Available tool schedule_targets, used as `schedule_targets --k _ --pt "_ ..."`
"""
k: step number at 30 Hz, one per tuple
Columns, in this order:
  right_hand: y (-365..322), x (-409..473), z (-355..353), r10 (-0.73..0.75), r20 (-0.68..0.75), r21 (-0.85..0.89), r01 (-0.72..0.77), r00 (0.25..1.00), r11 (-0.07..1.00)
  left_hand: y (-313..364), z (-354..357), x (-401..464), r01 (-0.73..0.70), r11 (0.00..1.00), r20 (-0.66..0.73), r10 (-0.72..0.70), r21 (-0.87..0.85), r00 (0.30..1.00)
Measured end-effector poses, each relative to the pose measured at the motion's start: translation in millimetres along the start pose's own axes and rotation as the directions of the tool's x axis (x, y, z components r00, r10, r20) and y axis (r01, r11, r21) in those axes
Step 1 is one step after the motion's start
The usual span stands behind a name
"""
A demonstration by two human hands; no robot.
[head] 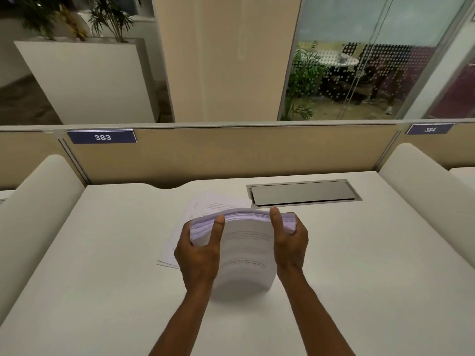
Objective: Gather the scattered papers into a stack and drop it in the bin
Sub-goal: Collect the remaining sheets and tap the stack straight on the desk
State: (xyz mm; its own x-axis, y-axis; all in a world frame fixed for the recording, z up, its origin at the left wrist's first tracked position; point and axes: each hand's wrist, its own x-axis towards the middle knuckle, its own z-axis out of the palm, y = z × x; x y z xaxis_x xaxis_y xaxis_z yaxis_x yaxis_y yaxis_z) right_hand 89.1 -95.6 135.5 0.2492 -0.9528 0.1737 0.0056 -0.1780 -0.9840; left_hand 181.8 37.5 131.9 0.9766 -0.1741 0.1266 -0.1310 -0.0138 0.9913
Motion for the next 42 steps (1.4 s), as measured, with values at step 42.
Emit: schedule_targets --k 42 --pt "59.1 -33.8 -9.8 0.054 0.103 0.086 -0.063 0.993 0.994 -71.4 -17.0 -1.0 0.110 0.993 0.271 -0.095 -0.038 0.958"
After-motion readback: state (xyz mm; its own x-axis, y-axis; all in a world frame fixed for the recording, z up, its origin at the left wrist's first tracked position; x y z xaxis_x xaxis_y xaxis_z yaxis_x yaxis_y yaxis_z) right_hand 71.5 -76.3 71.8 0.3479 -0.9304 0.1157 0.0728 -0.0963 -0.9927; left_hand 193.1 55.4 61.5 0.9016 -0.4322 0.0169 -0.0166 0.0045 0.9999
